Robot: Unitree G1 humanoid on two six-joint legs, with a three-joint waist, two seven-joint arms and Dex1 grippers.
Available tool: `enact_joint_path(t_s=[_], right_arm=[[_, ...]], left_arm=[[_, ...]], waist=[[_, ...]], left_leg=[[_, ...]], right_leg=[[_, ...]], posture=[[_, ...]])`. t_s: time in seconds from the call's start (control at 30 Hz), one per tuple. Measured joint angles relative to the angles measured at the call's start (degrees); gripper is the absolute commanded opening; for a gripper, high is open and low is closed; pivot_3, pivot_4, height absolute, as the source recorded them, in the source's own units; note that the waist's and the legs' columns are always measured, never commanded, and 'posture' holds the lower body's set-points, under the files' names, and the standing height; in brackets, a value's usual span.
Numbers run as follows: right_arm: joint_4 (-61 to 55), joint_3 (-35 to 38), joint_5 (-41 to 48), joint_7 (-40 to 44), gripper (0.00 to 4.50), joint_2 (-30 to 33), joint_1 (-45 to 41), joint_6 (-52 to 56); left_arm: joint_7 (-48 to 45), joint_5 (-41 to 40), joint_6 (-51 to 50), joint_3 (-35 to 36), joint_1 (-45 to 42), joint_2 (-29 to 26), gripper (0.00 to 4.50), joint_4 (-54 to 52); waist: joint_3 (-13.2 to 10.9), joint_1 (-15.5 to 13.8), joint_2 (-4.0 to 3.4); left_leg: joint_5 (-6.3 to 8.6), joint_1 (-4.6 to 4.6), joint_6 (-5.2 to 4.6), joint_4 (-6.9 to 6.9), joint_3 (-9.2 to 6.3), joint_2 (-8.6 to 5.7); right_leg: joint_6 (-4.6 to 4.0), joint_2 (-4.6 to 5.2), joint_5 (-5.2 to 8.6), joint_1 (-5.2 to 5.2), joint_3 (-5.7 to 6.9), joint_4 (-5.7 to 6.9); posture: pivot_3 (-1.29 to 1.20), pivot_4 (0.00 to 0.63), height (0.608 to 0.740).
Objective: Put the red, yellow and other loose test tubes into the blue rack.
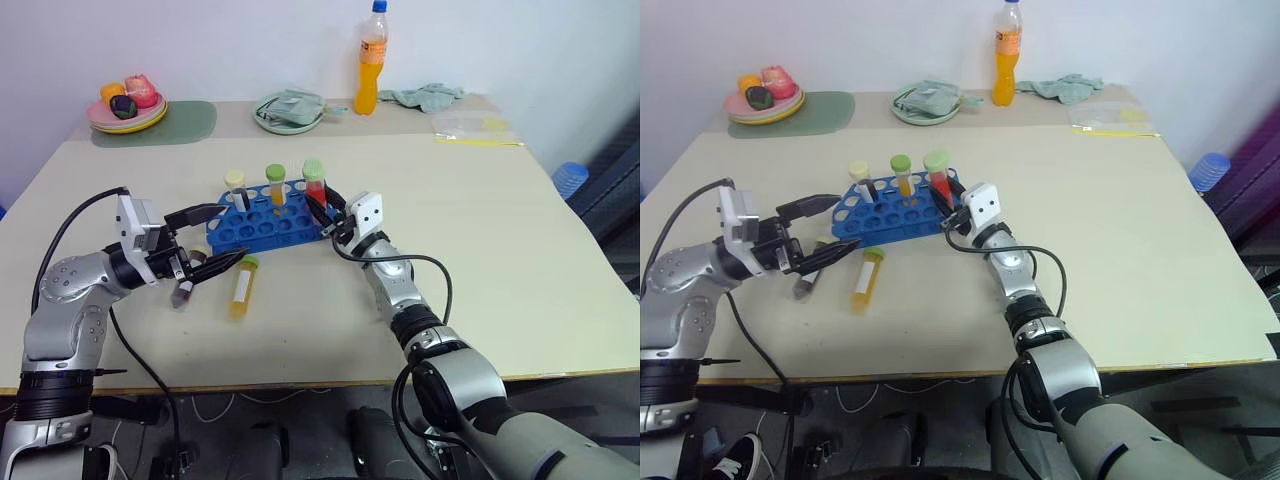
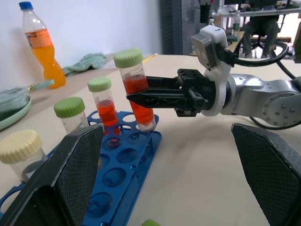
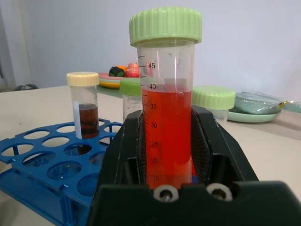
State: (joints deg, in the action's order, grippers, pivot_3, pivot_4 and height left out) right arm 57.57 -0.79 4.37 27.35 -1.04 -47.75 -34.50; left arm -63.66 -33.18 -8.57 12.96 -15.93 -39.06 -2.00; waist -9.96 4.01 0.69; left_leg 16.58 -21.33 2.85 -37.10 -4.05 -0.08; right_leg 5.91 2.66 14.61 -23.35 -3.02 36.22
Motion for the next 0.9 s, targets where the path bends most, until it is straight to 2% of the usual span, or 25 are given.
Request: enact_joint_path(t_s=[0.4, 0.87, 0.9], right_arm=[[2.50, 0.13, -1.82, -0.56, 0.94, 1.49, -1.95, -0.04], [6.98, 0.66, -1.93, -1.73, 0.94, 0.04, -4.27, -0.22], [7.23, 0.91, -1.79, -1.35, 1.37, 0.00, -4.27, -0.19]], left_arm=[[0.81, -0.09, -1.05, 1.41, 1.71, -0.36, 4.50, -2.19], [1.33, -0.09, -1.15, 1.49, 1.70, -0.37, 4.50, -2.71], [1.37, -0.09, -1.15, 1.49, 1.70, -0.37, 4.50, -2.73]], waist=[[-0.01, 0.02, -0.01], [-0.01, 0.10, -0.01], [-0.01, 0.10, -0.01]], left_leg=[[0.00, 0.00, 0.01, 0.01, -0.12, -0.01], [-0.01, 0.02, 0.01, 0.01, -0.13, 0.00], [-0.01, 0.01, 0.01, 0.01, -0.13, 0.00]], right_leg=[[0.00, -0.01, 0.00, 0.00, 0.01, 0.00], [0.00, -0.03, 0.00, 0.00, 0.00, 0.00], [0.00, -0.03, 0.00, 0.00, 0.00, 0.00]], posture=[[0.00, 0.150, 0.740], [0.00, 0.150, 0.740], [0.00, 0.150, 0.740]])
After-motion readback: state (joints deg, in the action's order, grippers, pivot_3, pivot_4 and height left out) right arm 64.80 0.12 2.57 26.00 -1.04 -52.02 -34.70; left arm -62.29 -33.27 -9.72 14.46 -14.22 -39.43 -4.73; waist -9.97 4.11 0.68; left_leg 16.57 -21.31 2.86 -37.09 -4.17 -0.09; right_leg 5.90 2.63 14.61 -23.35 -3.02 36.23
